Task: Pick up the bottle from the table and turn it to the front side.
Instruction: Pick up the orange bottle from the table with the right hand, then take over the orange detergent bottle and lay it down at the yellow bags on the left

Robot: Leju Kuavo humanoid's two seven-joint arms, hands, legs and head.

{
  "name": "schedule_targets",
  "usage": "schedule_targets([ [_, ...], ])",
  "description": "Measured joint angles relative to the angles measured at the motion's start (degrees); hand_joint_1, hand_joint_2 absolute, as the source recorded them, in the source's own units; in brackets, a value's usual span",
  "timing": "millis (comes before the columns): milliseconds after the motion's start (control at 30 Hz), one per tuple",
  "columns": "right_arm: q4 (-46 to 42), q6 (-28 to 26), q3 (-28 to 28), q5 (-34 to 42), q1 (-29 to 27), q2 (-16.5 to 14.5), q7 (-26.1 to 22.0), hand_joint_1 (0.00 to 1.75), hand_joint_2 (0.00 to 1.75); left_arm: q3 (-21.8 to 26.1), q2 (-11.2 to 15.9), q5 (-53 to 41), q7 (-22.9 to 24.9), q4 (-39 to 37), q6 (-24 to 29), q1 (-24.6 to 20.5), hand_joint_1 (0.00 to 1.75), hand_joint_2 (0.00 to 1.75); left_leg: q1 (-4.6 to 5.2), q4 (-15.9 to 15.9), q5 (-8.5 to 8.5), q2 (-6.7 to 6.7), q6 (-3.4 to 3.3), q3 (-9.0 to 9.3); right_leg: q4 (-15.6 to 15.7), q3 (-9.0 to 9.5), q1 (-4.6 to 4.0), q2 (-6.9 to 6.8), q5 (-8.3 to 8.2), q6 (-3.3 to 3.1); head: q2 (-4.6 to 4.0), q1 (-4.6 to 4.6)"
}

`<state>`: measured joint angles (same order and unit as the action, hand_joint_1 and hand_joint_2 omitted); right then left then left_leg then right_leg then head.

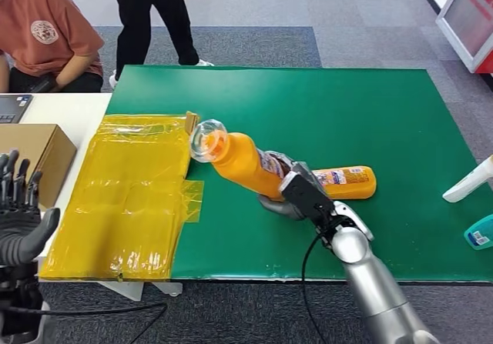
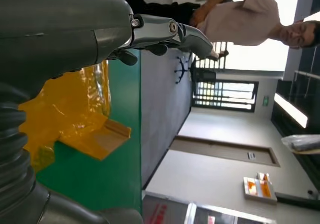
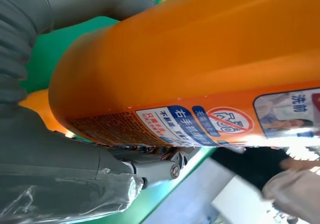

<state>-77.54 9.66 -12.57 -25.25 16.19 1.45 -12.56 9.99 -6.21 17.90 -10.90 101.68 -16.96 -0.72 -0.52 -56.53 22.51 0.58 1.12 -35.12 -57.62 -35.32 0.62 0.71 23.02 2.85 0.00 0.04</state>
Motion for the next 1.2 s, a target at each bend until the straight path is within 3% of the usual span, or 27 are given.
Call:
schedule_targets([
  [300, 8.01, 0.07, -5.44, 2.89, 8.24, -6.10, -1.26, 1.75, 1.75, -11.74, 0.55, -1.11, 1.55, -8.67, 1.04, -10.39, 0.00, 1.75, 0.00, -0.01, -0.03, 0.01, -0.01, -0.05, -0.01, -0.02, 0.02, 0.00, -0.07, 0.03, 0.00, 0.01],
  [700, 16.76, -2.23, -9.36, 1.68, 15.65, -10.66, -0.72, 1.75, 1.75, -26.72, 0.55, -3.01, 2.57, -13.38, 0.34, -15.16, 0.00, 1.75, 0.00, -0.01, -0.03, 0.01, 0.00, -0.23, -0.02, -0.23, 0.01, 0.00, -0.08, 0.03, 0.00, 0.00],
  [967, 20.11, -2.93, -10.29, 1.22, 17.22, -11.69, -1.09, 1.75, 1.75, -30.05, 0.55, -4.60, 2.89, -15.80, 1.75, -17.97, 0.00, 1.75, 0.00, -0.01, -0.03, 0.01, 0.00, -0.26, -0.02, -0.24, 0.02, 0.00, -0.08, 0.03, 0.00, 0.00],
  [1200, 20.31, -2.28, -12.07, 1.26, 17.25, -11.70, -1.49, 1.75, 1.75, -31.41, 0.63, -10.92, 1.37, -15.91, 6.46, -18.26, 0.00, 1.75, 0.00, -0.01, -0.03, 0.01, 0.00, -0.26, -0.02, -0.27, 0.02, 0.00, -0.07, 0.03, 0.00, 0.00],
])
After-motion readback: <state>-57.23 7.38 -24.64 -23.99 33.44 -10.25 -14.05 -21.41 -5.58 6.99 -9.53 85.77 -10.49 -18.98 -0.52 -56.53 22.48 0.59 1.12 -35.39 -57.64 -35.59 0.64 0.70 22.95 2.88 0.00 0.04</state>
